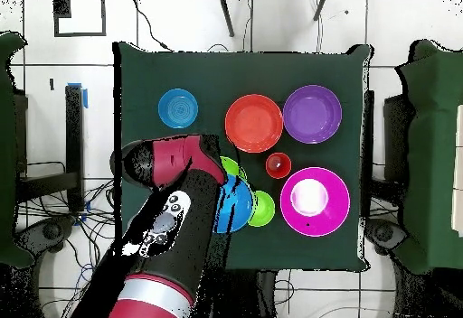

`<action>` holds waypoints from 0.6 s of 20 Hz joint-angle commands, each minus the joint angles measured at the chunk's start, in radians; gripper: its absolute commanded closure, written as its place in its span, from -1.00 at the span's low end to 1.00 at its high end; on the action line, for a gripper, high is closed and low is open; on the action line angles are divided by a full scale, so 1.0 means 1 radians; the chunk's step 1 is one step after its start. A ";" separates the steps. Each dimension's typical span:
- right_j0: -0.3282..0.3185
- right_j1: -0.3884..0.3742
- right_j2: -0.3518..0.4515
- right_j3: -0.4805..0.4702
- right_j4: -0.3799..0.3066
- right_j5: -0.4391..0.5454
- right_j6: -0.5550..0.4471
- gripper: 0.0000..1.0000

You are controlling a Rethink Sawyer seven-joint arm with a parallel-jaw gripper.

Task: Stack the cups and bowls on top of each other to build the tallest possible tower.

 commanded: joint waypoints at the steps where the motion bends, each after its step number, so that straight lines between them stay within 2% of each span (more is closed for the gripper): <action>1: 0.012 0.049 0.079 0.023 -0.035 -0.077 0.048 1.00; 12: 0.000 0.043 0.094 0.019 -0.027 -0.081 0.027 1.00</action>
